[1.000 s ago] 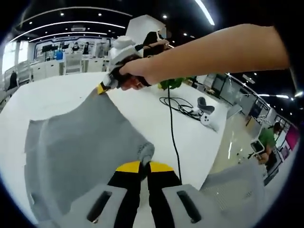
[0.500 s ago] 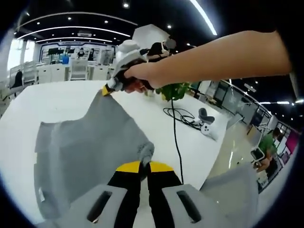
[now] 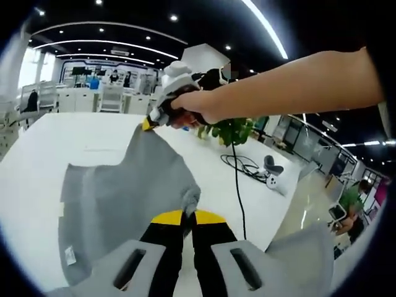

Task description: Fold the towel on the table until its edges align and the towel forms a compact rectangular stack.

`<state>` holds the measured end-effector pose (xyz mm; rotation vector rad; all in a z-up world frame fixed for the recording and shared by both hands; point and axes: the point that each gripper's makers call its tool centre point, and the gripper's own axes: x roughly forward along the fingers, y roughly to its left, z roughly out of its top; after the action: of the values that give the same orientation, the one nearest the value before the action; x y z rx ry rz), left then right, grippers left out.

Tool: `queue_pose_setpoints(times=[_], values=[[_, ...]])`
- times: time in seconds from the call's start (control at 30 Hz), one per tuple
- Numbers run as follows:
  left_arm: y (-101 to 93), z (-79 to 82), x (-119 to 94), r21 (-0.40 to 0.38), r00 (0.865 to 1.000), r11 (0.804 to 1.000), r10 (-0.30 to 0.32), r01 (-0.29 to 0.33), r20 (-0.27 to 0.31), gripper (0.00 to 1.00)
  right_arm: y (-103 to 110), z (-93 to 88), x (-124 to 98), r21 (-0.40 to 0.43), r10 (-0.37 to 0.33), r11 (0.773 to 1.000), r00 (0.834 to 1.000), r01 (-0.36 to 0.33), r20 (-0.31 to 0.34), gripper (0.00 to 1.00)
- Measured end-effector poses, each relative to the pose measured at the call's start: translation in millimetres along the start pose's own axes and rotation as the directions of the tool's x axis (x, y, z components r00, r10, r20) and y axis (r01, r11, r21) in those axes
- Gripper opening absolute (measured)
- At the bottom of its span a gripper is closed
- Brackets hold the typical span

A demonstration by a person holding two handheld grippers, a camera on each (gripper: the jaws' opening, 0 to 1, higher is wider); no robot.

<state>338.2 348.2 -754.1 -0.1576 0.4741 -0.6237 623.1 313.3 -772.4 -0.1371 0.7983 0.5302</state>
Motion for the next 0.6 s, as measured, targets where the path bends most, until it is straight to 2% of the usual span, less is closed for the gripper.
queue_pose_setpoints(times=[0.43,0.6], values=[[34.6,-8.1,-24,-0.025,0.999,0.998,0.052,-0.051,0.014,0.04,37,24.5,22,0.021,0.008,1.000,1.000,-0.009,0.016,0.00],[48.2,-12.4,-31,-0.031,0.998,0.997,0.067,-0.067,0.006,0.04,52,25.7,28,0.018,0.016,1.000,1.000,-0.016,0.018,0.00]])
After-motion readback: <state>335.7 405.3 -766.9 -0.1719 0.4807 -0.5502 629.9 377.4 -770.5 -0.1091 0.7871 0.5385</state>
